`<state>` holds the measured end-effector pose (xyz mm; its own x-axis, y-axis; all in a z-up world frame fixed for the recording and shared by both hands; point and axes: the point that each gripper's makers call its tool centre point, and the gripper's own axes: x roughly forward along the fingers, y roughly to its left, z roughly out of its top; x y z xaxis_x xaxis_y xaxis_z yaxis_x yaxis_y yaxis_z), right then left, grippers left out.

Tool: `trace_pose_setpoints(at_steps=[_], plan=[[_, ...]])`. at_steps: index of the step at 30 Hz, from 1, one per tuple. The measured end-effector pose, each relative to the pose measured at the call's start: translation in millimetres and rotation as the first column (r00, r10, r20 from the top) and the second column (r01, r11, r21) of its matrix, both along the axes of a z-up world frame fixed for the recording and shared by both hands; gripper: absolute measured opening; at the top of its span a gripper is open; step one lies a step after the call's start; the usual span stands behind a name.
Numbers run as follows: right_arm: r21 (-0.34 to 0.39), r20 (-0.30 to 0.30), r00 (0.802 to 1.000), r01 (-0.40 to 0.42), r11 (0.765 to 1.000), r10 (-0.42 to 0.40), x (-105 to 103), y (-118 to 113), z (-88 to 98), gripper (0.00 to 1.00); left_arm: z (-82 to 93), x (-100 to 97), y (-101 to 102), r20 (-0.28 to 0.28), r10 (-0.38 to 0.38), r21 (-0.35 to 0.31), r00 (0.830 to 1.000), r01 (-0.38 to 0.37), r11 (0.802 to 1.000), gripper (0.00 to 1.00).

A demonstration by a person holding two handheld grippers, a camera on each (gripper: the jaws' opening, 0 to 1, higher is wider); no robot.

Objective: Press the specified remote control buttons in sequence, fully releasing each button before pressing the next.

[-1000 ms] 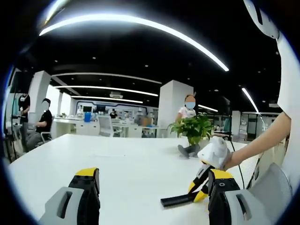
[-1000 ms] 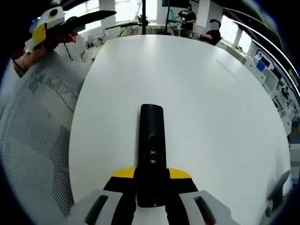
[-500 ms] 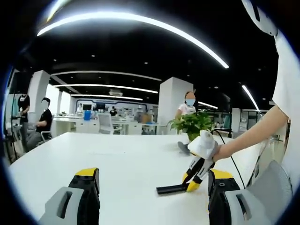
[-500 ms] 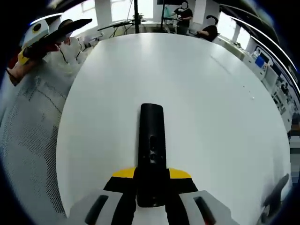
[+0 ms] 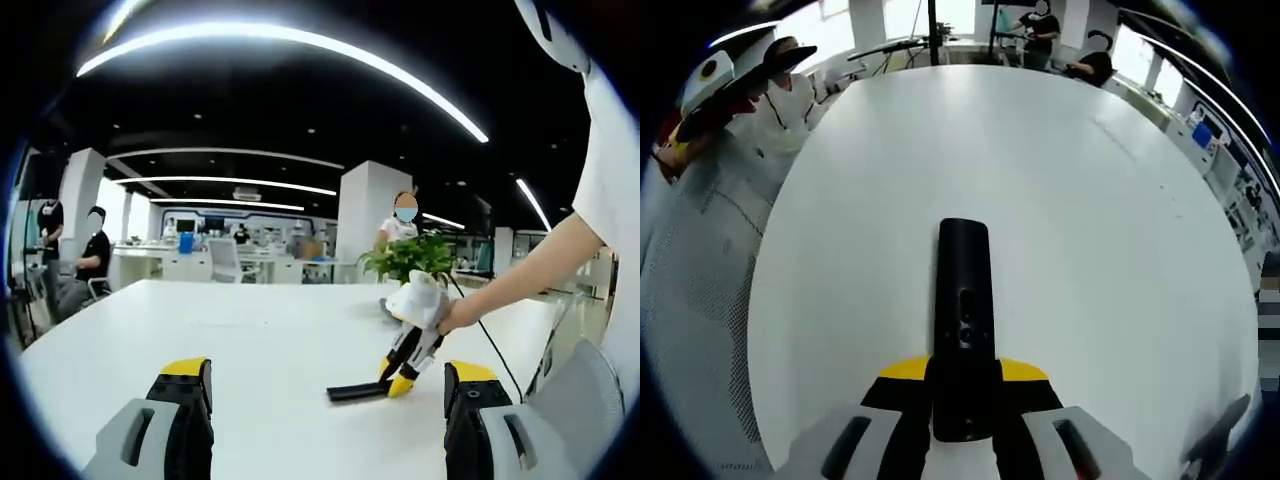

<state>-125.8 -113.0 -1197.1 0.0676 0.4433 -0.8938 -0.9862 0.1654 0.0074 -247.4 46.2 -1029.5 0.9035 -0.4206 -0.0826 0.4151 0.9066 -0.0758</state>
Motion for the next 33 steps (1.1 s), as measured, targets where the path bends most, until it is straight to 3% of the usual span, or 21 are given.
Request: trace_pose_setpoints(at_steps=[14, 17, 19, 22, 24, 26, 28, 30, 33], plan=[[0.07, -0.011, 1.0, 0.011, 0.997, -0.01, 27.2, 1.6, 1.1, 0.21, -2.1, 0.8, 1.3, -0.008, 0.007, 0.005, 1.0, -0.007, 1.0, 1.0], [0.088, -0.013, 0.999, 0.05, 0.995, -0.049, 30.0, -0.1, 1.4, 0.25, -2.7, 1.1, 1.5, -0.011, 0.008, 0.005, 1.0, -0.008, 1.0, 1.0], [0.148, -0.029, 0.992, 0.122, 0.981, -0.119, 33.8, 1.6, 5.5, 0.34, -2.4, 1.2, 2.7, -0.01, 0.013, 0.001, 1.0, -0.013, 1.0, 1.0], [0.271, -0.038, 0.975, 0.219, 0.937, -0.217, 39.0, 5.0, 22.3, 0.47, -1.0, 1.5, 4.2, -0.007, 0.02, -0.006, 1.0, -0.02, 1.0, 1.0], [0.359, -0.04, 0.955, 0.288, 0.888, -0.294, 43.0, 4.9, 36.3, 0.52, -0.7, 1.5, 4.2, -0.006, 0.019, -0.01, 1.0, -0.019, 1.0, 1.0], [0.447, -0.062, 0.929, 0.351, 0.822, -0.364, 43.2, 4.3, 50.1, 0.57, -1.4, 1.3, 3.4, -0.011, 0.016, -0.009, 1.0, -0.016, 1.0, 1.0], [0.509, -0.063, 0.898, 0.404, 0.76, -0.435, 43.6, -0.6, 60.5, 0.69, -2.1, 1.2, 2.3, -0.014, 0.01, -0.007, 1.0, -0.01, 1.0, 1.0], [0.54, -0.051, 0.876, 0.427, 0.725, -0.479, 38.3, -6.8, 67.3, 0.8, -2.6, 0.9, 1.5, -0.017, 0.006, -0.007, 1.0, -0.006, 1.0, 1.0], [0.569, -0.032, 0.861, 0.433, 0.699, -0.507, 25.6, -10.8, 76.1, 0.89, -2.5, 0.6, 1.0, -0.018, 0.003, -0.009, 1.0, -0.003, 1.0, 1.0]])
